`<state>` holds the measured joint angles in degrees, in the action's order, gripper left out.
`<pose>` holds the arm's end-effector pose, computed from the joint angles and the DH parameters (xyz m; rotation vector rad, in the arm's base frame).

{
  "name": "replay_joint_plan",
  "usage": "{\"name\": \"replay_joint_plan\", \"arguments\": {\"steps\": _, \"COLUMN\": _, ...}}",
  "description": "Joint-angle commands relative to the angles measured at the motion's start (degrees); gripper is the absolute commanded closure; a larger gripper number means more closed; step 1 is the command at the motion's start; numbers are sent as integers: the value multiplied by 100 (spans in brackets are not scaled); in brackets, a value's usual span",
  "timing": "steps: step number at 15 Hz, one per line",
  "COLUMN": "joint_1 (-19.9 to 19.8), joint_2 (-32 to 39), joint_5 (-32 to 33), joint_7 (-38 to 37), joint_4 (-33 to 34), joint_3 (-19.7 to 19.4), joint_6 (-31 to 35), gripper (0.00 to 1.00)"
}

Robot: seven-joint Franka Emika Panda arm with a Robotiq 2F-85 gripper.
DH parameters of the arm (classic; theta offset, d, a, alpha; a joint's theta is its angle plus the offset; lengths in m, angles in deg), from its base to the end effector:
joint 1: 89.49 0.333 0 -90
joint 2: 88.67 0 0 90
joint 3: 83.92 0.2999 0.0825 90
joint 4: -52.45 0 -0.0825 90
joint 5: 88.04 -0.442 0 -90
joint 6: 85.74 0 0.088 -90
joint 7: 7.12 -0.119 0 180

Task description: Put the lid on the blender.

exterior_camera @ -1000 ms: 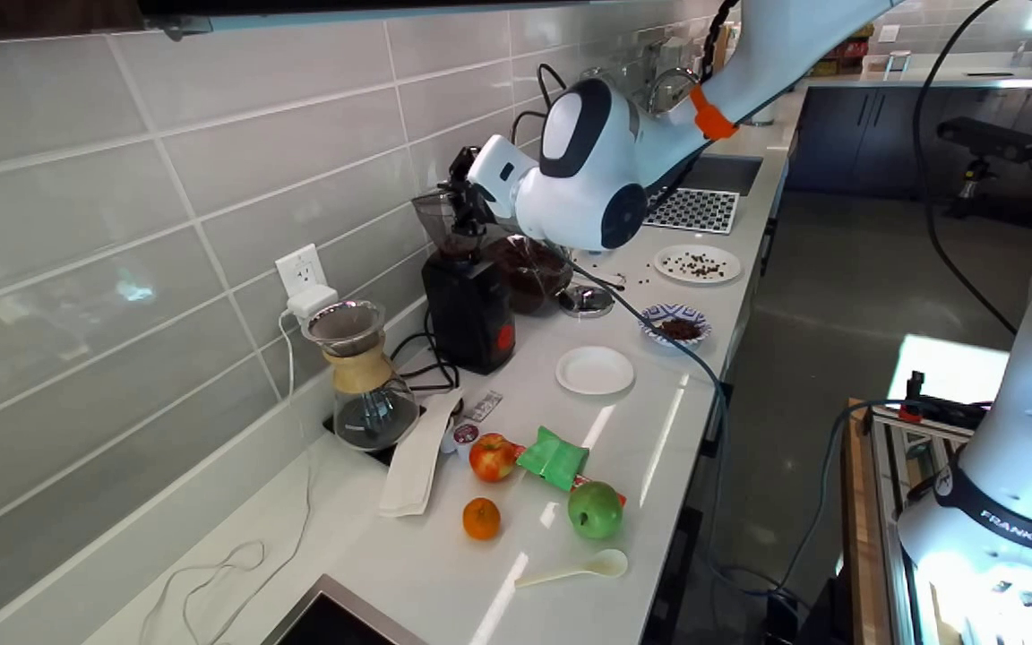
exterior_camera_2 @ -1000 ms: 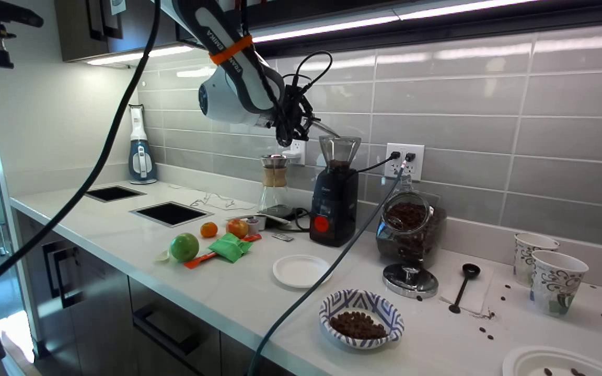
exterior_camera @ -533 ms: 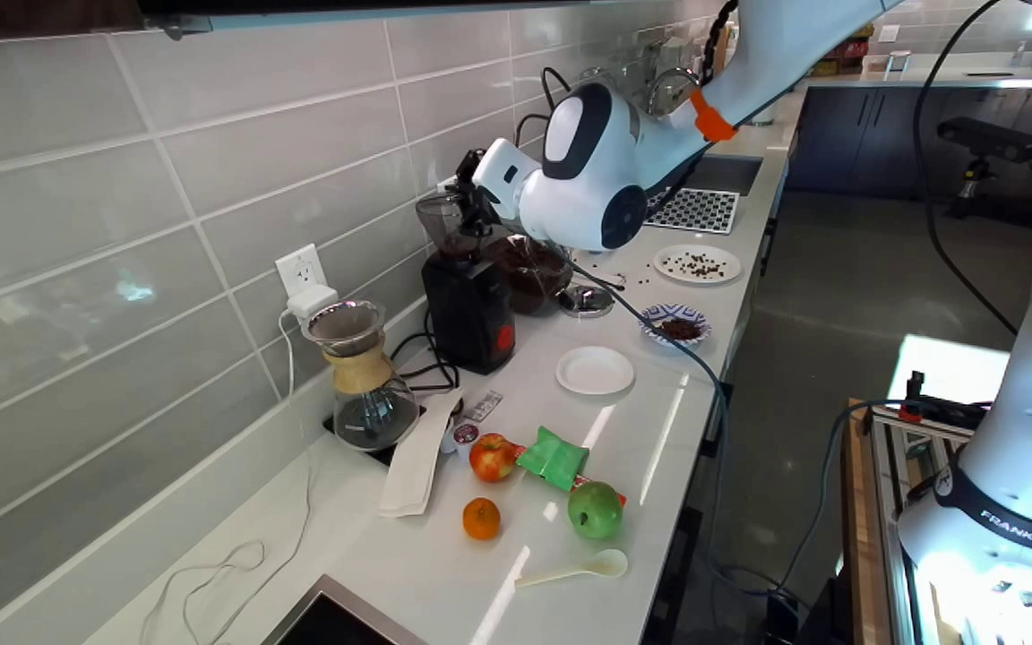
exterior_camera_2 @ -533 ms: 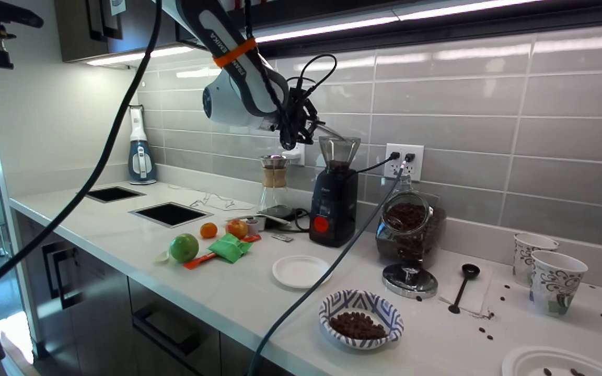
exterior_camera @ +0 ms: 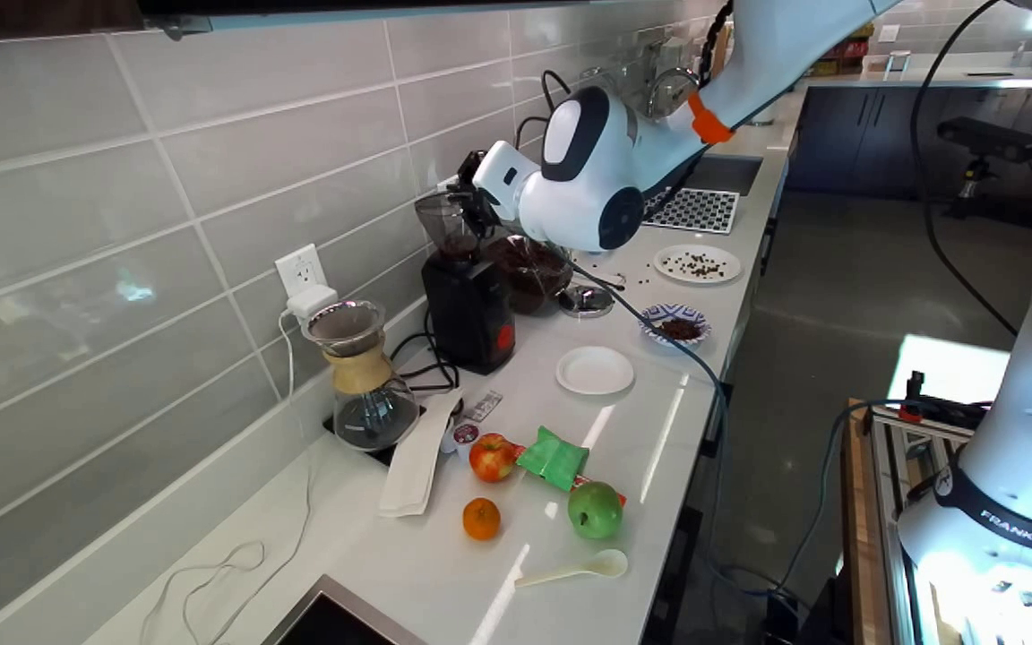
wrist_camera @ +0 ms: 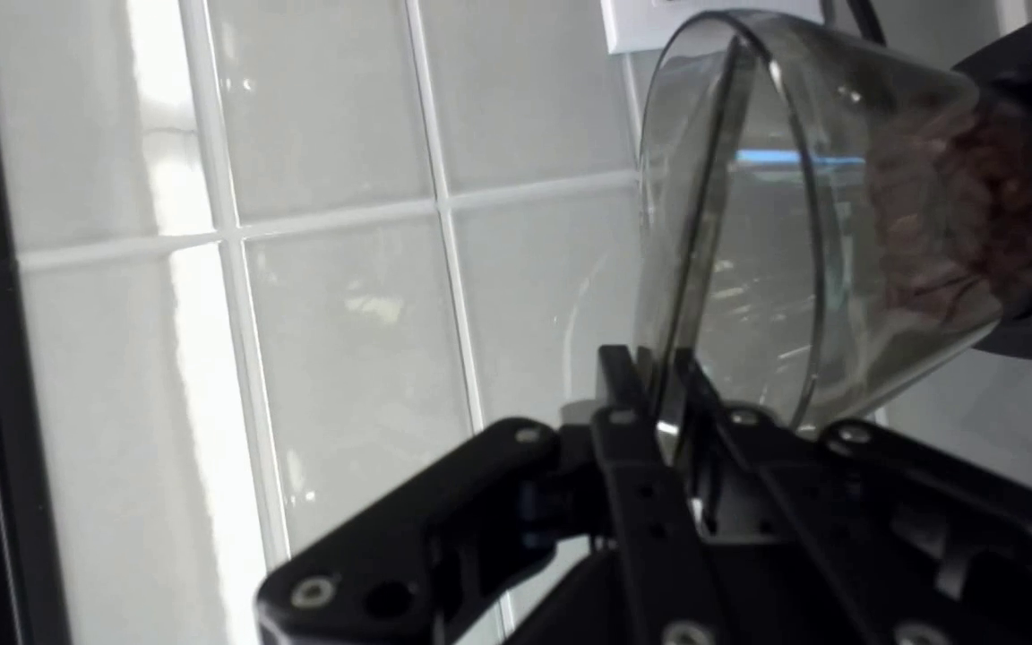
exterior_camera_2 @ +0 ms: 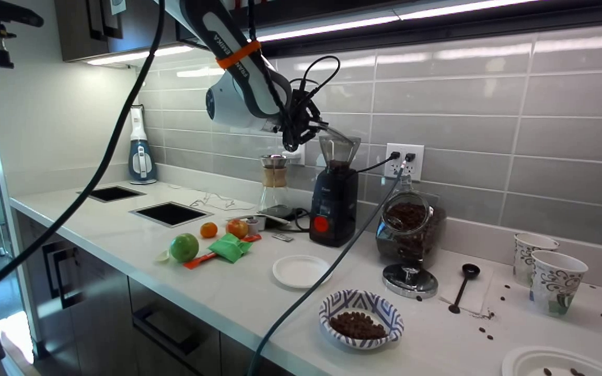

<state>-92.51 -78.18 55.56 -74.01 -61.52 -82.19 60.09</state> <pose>0.6660 -0.0118 0.3432 1.5113 0.9174 0.9849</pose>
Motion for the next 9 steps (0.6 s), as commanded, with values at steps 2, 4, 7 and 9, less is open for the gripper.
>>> {"name": "replay_joint_plan", "arguments": {"steps": 2, "joint_1": -86, "joint_2": 168, "joint_5": -5, "joint_7": 61, "joint_4": 125, "joint_3": 30, "joint_6": 163, "gripper": 64}}
{"name": "replay_joint_plan", "arguments": {"steps": 4, "joint_1": -92, "joint_2": 176, "joint_5": -2, "joint_7": 61, "joint_4": 130, "joint_3": 33, "joint_6": 182, "gripper": 54}}
{"name": "replay_joint_plan", "arguments": {"steps": 7, "joint_1": -129, "joint_2": 146, "joint_5": -61, "joint_7": 8, "joint_4": 87, "joint_3": 25, "joint_6": 186, "gripper": 32}}
{"name": "replay_joint_plan", "arguments": {"steps": 9, "joint_1": -129, "joint_2": 98, "joint_5": -107, "joint_7": -18, "joint_4": 119, "joint_3": 34, "joint_6": 180, "gripper": 17}}
